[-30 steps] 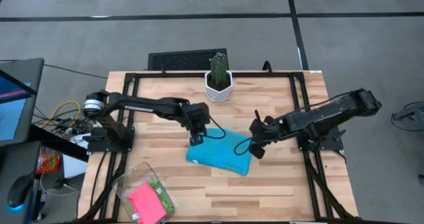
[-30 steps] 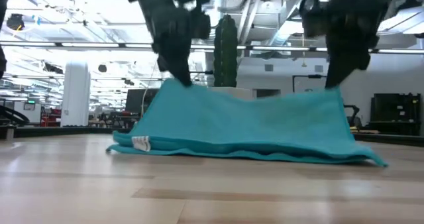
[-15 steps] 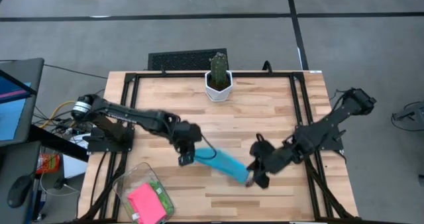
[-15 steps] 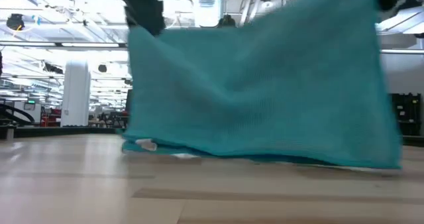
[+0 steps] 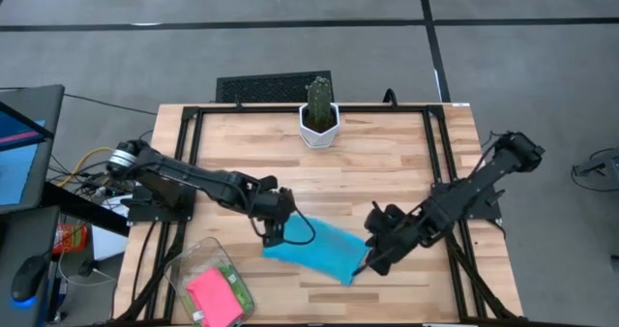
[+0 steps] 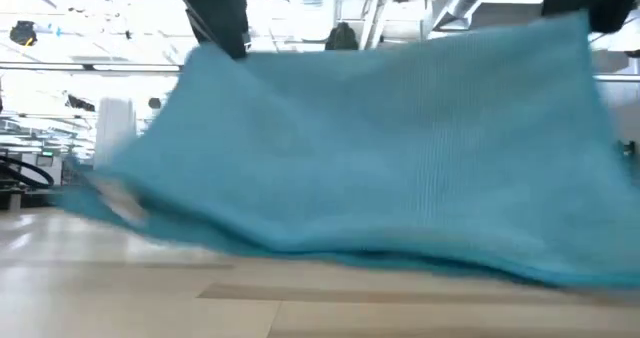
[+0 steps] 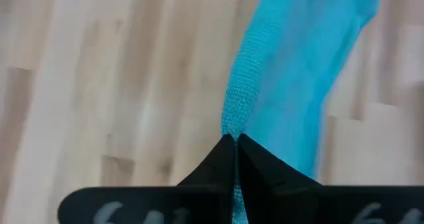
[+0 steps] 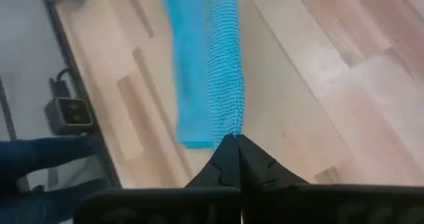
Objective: Fold microfiber towels
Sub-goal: Fold the blue microfiber towel
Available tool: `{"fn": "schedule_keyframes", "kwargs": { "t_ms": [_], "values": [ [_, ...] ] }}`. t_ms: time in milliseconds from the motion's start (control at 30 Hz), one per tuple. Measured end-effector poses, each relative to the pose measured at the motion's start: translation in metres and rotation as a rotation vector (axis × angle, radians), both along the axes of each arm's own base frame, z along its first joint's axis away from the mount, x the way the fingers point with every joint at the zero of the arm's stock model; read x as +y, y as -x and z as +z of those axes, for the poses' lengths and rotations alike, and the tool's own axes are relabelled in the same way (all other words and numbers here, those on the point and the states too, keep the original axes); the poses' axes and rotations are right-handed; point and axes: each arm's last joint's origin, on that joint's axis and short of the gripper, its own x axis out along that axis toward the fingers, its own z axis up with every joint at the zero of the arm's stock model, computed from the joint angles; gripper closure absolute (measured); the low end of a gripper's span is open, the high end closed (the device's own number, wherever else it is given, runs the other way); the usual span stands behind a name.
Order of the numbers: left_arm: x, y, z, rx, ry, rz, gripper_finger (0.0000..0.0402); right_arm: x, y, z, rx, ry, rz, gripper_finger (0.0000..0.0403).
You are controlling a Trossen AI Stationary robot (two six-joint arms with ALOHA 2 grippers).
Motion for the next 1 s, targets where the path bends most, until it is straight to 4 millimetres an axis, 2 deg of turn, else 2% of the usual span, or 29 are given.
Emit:
{"fn": "schedule_keyframes", "kwargs": {
  "t_ms": [167, 300, 433, 533, 600, 733, 933, 1000],
  "values": [
    [0.002, -0.017, -0.024, 0.040, -0.105, -0.010, 0.0399, -0.018, -0.001, -0.027, 0.054, 0.044, -0.060, 0.0395],
    [0.006, -0.033, -0.049, 0.072, -0.236, -0.021, 0.0399, -0.037, 0.000, -0.046, 0.086, 0.106, -0.180, 0.0386],
    [0.017, -0.046, -0.070, 0.092, -0.378, 0.028, 0.0398, -0.052, -0.001, -0.057, 0.119, 0.142, -0.207, 0.0369],
    [0.025, -0.054, -0.078, 0.077, -0.482, 0.077, 0.0385, -0.062, -0.002, -0.060, 0.131, 0.176, -0.249, 0.0364],
    [0.031, -0.058, -0.083, 0.078, -0.492, 0.069, 0.0368, -0.067, -0.004, -0.060, 0.130, 0.193, -0.263, 0.0362],
    [0.041, -0.063, -0.083, 0.065, -0.397, 0.074, 0.0322, -0.074, -0.005, -0.061, 0.149, 0.180, -0.274, 0.0338],
    [0.051, -0.064, -0.074, 0.053, -0.345, 0.095, 0.0232, -0.079, 0.000, -0.062, 0.211, 0.208, -0.300, 0.0257],
    [0.053, -0.063, -0.070, 0.065, -0.331, 0.138, 0.0203, -0.079, -0.001, -0.061, 0.185, 0.223, -0.313, 0.0228]
  ]
}}
